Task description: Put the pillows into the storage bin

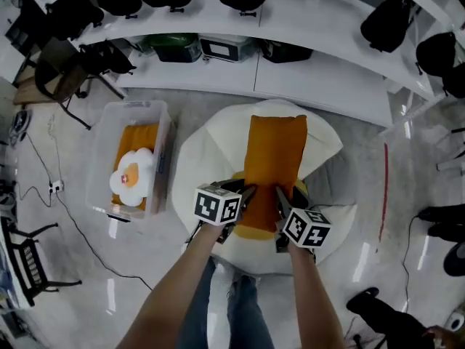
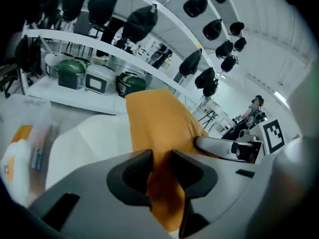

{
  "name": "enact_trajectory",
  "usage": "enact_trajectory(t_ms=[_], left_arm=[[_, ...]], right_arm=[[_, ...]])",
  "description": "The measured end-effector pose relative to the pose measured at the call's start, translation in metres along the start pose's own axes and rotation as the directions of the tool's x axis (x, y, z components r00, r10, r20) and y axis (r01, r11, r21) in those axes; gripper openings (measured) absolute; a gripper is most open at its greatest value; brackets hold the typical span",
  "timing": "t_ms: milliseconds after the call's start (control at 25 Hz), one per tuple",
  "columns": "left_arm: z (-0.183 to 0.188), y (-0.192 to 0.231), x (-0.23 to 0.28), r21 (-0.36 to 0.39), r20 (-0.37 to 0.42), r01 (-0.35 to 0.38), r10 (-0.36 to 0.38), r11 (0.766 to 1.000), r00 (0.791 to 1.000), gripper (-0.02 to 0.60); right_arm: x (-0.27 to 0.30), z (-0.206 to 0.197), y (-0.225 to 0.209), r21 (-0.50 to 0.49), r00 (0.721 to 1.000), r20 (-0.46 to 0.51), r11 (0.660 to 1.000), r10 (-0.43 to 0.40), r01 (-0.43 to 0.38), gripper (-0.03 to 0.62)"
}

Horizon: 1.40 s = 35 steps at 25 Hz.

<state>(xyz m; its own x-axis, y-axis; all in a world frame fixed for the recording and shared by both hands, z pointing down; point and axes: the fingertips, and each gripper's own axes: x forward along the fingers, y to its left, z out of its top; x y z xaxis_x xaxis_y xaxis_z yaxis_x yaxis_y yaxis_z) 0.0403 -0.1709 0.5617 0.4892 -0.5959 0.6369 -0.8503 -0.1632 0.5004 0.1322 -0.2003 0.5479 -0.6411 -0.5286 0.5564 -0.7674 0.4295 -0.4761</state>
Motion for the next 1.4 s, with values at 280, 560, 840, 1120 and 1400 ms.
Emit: enact_trajectory(t_ms=[280,560,840,1120,1400], left_arm=[[-0.010,0.151,-0.115,-0.114,0.086,-0.123,0.133,0.986,0.987,0.140],[-0.052,0.311,-0.229,-0.211,0.084,-0.206,0.228,0.955,0.970,0.138],[-0.088,0.457,-0.313,-0.294,0.076,-0.273,0.308,0.916,0.948,0.135],[-0.095,0.550,-0.354,-0.317,0.101,-0.310,0.357,0.896,0.929,0.135],[-0.111,0.603,-0.338,-0.253,0.056,-0.410,0.436,0.876,0.898,0.128]], right_arm=[[0.105,-0.033,0.158,-0.092,0.990,-0.075,0.988,0.121,-0.127,0.204],[0.212,-0.105,0.315,-0.122,0.964,-0.185,0.969,0.192,-0.217,0.206],[0.319,-0.171,0.440,-0.138,0.931,-0.277,0.949,0.237,-0.283,0.210],[0.395,-0.197,0.509,-0.171,0.911,-0.318,0.929,0.265,-0.329,0.252],[0.446,-0.227,0.512,-0.351,0.898,-0.404,0.877,0.172,-0.326,0.267]])
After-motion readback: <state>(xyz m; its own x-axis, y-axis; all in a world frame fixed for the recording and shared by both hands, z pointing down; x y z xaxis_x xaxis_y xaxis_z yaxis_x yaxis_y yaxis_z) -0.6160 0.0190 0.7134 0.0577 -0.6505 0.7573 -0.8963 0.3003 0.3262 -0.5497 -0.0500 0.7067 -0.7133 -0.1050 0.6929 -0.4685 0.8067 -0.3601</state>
